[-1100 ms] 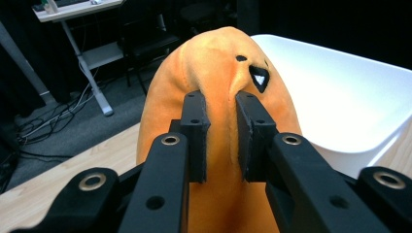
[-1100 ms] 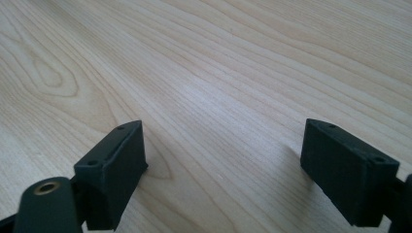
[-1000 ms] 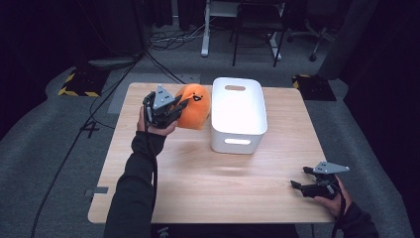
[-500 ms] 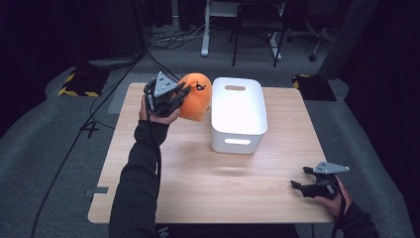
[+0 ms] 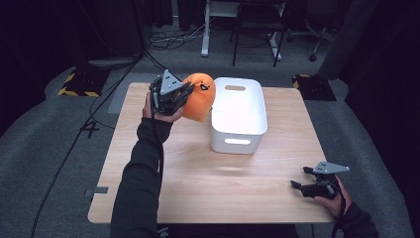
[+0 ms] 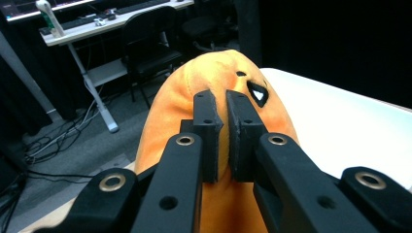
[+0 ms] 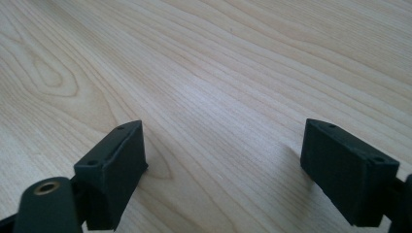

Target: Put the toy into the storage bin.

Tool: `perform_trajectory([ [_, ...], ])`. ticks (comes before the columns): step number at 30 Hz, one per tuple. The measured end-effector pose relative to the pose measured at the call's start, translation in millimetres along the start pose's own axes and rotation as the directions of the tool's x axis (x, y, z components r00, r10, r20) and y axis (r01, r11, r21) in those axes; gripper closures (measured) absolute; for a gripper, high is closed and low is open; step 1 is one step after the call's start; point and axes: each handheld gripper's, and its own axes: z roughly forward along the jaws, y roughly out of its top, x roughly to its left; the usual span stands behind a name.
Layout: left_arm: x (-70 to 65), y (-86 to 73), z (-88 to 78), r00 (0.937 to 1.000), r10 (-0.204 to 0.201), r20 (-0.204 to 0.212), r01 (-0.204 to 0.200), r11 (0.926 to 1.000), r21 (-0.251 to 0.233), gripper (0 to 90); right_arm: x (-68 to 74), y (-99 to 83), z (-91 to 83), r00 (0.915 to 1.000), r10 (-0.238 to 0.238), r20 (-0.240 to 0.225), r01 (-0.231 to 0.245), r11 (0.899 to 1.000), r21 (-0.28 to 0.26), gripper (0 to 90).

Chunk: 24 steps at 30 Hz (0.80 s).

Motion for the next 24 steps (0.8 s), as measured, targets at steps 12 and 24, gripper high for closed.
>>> perform_trajectory([
  [12,-9.8,22.3,0.5,0.9995,0.019,0.023,-0.018,0.9992,-0.036,84.1,0.0,0.0,0.0,1.0000,0.000,0.000,0.000,1.000,0.000,16.7],
  [24,-31.2,36.0,9.3,0.9948,0.051,0.087,-0.046,0.9971,-0.061,84.0,0.2,-0.1,0.3,1.0000,0.001,0.002,-0.001,1.000,-0.003,16.7],
])
